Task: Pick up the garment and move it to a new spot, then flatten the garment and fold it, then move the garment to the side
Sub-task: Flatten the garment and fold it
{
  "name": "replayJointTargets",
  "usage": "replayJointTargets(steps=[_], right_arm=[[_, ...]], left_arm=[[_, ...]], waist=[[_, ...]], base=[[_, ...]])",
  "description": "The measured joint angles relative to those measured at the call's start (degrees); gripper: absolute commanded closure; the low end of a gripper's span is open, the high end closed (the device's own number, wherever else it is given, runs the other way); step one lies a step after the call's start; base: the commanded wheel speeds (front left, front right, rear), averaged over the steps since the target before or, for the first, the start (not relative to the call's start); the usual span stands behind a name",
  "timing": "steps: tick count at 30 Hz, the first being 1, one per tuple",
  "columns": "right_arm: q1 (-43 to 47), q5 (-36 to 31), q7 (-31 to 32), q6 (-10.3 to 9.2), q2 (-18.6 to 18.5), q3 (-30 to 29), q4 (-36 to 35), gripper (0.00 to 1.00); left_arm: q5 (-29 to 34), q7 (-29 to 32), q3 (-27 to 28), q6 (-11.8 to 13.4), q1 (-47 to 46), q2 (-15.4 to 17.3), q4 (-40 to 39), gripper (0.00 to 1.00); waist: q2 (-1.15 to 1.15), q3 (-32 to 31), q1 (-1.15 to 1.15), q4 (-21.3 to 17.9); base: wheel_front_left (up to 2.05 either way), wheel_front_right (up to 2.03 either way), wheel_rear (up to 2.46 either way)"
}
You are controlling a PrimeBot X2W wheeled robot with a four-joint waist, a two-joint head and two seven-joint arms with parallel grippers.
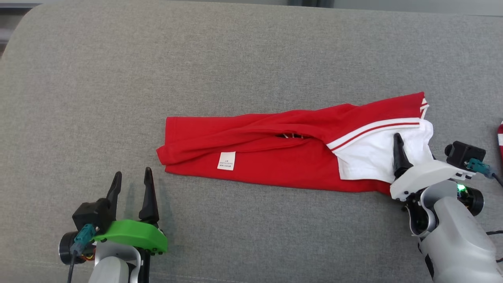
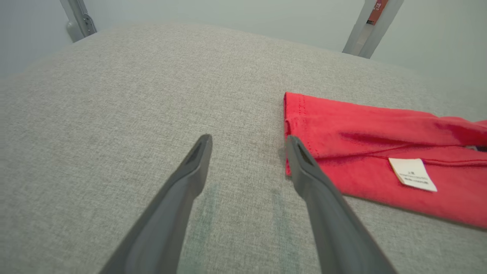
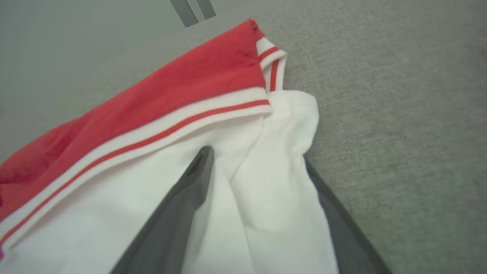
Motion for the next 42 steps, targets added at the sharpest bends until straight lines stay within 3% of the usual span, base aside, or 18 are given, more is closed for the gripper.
replayJointTargets(steps=[4, 5, 6, 7, 11, 19, 23, 27, 34, 42], right_arm=[[0.1, 4.3, 0.5, -0.12, 0.1, 3.9, -0.8, 0.0], [0.2, 4.8, 0.7, -0.16, 0.1, 5.1, -1.1, 0.24], [0.4, 5.4, 0.7, -0.19, 0.1, 6.2, -1.5, 0.93], [0.4, 6.2, 0.6, -0.19, 0.0, 7.0, -1.5, 1.0], [0.5, 7.3, -1.5, 0.01, -1.0, 8.0, -1.0, 1.0], [1.0, 5.2, -3.4, 0.07, -4.0, 2.9, -1.6, 1.0], [2.4, 4.2, -3.5, 0.05, -2.2, 3.5, -7.3, 1.0], [4.5, 5.2, -3.5, 0.01, 0.7, 8.9, -13.5, 1.0], [5.0, 10.0, -1.1, 0.01, 3.6, 18.7, -19.6, 1.0], [1.2, 10.9, -0.5, 0.01, 4.9, 23.4, -15.5, 1.0]], left_arm=[[-0.5, 0.0, -0.5, 0.0, 0.0, 0.0, -0.6, 0.0], [-0.5, 0.0, -0.6, 0.0, 0.0, 0.0, -0.6, 0.0], [-0.5, 0.0, -0.6, 0.0, 0.0, 0.0, -0.7, 0.0], [-0.5, 0.0, -0.8, 0.0, 0.0, 0.0, -0.6, 0.0], [-0.3, 0.0, -1.2, 0.0, 0.3, 0.0, -0.6, 0.0], [-0.2, 0.0, -2.4, -0.4, 1.0, 0.0, -0.2, 0.0], [-0.3, 0.0, -3.3, -0.4, 1.1, 0.0, -0.1, 0.0], [-0.5, 0.0, -4.5, -0.4, 1.2, 0.0, 0.2, 0.0], [-0.8, 0.0, -6.1, -0.3, 1.6, 0.0, 0.6, 0.0], [-1.2, 0.0, -8.7, -0.1, 1.9, 0.0, 0.7, 0.0]], waist=[[0.0, 0.0, 0.0, 0.6], [0.0, 0.0, 0.0, 0.6], [0.0, -0.1, 0.0, 0.6], [0.0, -0.2, 0.0, 0.5], [0.0, -0.6, 0.0, -0.4], [0.0, -2.4, 0.0, -3.6], [0.0, -3.4, 0.0, -5.0], [0.0, -4.7, 0.0, -5.5], [0.0, -5.3, 0.0, -3.0], [0.0, -5.3, 0.0, 3.6]], base=[[0.0, 0.0, 0.0], [0.0, 0.0, 0.0], [0.0, 0.0, 0.0], [0.0, 0.0, 0.0], [0.0, 0.0, 0.0], [0.0, 0.0, 0.0], [0.0, 0.0, 0.0], [0.0, 0.0, 0.0], [0.0, 0.0, 0.0], [0.0, 0.0, 0.0]])
